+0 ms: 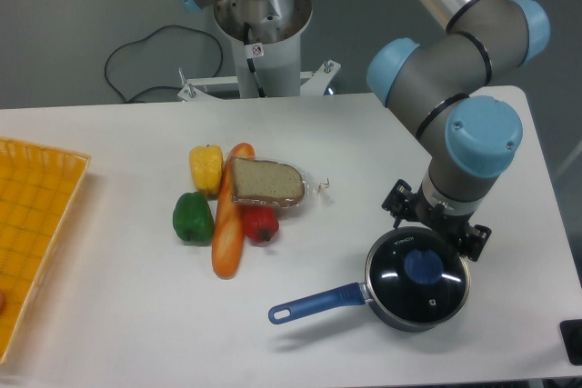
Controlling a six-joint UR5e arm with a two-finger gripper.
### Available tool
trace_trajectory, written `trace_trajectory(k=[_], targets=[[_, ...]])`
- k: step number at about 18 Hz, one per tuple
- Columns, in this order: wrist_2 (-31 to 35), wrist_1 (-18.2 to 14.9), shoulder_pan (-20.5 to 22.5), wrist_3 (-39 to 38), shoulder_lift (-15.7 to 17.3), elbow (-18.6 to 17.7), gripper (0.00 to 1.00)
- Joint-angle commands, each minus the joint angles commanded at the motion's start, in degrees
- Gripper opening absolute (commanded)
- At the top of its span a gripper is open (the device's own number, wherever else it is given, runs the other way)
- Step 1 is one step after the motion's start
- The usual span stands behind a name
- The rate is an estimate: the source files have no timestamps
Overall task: Open the lid
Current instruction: 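Move the open gripper over the saucepan lid and lower it, then lower the gripper around the blue lid knob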
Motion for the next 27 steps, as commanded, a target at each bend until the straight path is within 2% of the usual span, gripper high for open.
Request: trace_trajectory(k=[7, 27], targets=[[0.00, 0.26, 0.09, 0.09, -1.41, 0.27, 1.00], [0.35, 0.44, 0.00, -0.26, -2.29, 0.27, 1.00]])
